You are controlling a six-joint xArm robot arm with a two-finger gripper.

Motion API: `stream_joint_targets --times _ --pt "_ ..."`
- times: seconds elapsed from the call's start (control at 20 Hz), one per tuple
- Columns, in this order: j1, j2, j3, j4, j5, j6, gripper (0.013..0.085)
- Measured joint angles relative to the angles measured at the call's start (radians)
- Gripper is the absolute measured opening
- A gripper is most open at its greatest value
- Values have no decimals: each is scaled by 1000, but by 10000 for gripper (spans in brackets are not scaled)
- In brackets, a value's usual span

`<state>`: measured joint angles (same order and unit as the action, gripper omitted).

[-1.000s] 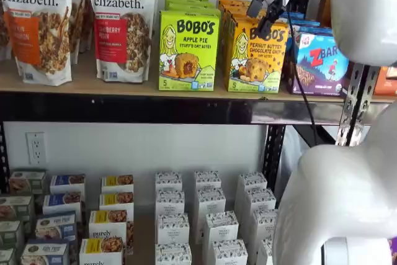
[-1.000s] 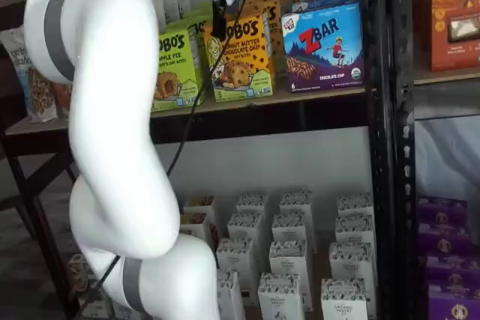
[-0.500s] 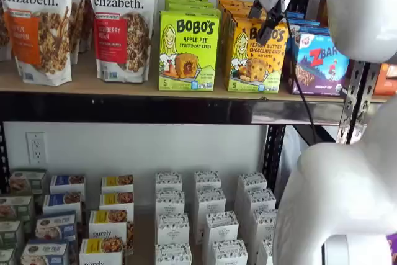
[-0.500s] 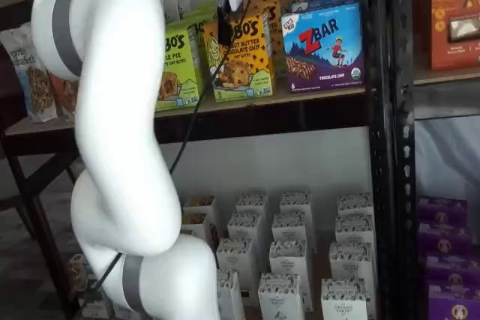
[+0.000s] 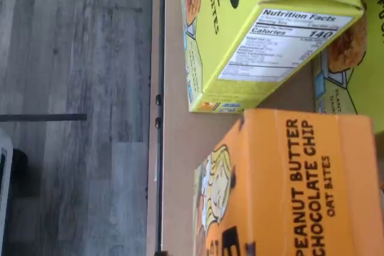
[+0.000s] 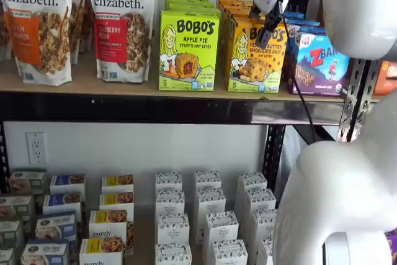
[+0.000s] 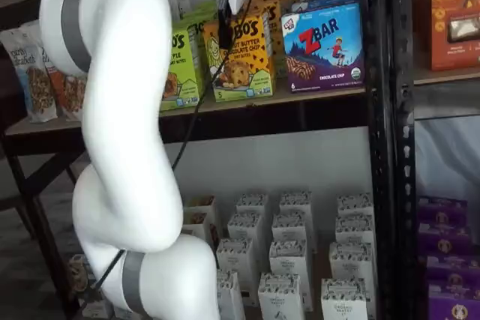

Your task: Pick up the orange box on the top shelf, the fifth box from the left

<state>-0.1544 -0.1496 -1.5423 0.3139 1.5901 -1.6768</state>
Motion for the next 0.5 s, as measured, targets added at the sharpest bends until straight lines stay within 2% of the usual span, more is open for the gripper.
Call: stream_joint_targets --times 0.5 --pt "-4 23 -36 14 43 3 850"
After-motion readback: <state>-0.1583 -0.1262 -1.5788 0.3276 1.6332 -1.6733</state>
